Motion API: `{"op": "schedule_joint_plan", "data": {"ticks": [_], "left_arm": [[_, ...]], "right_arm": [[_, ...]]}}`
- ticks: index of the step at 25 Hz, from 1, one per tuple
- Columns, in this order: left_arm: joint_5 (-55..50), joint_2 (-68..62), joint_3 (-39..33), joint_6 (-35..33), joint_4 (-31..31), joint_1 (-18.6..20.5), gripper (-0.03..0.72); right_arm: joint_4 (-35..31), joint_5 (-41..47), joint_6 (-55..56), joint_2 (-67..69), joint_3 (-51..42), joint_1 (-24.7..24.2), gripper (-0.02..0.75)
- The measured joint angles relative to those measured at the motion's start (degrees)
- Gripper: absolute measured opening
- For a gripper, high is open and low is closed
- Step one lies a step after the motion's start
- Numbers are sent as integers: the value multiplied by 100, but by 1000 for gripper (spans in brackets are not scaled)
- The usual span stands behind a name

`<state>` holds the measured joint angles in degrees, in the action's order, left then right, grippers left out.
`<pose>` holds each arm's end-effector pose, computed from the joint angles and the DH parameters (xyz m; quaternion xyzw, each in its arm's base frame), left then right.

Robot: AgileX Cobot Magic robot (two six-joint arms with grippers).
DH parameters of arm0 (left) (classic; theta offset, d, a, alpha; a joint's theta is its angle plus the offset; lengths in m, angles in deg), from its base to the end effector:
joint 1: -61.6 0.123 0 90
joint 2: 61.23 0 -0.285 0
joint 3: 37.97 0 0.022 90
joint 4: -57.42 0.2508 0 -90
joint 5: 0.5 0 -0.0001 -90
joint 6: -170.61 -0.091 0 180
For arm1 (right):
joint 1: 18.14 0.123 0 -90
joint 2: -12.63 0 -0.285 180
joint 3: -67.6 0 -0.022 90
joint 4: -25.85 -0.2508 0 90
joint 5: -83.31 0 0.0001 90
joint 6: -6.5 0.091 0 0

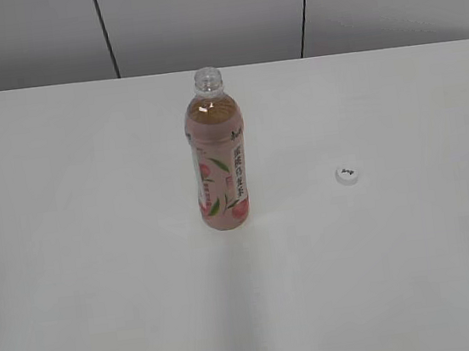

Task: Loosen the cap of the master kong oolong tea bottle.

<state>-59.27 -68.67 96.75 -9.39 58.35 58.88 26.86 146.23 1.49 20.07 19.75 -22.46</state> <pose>-0.0117 0.0018 0.2959 0.0192 0.8263 -0.0053 0.5629 -0.0089 -0.0008 0.2777 -0.0046 0.8581 -0.0505 0.5110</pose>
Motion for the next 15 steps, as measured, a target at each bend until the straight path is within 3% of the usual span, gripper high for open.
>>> {"op": "schedule_joint_plan", "data": {"ticks": [15], "left_arm": [[0, 0, 0, 0, 0, 0, 432]], "right_arm": [[0, 0, 0, 0, 0, 0, 365]]}}
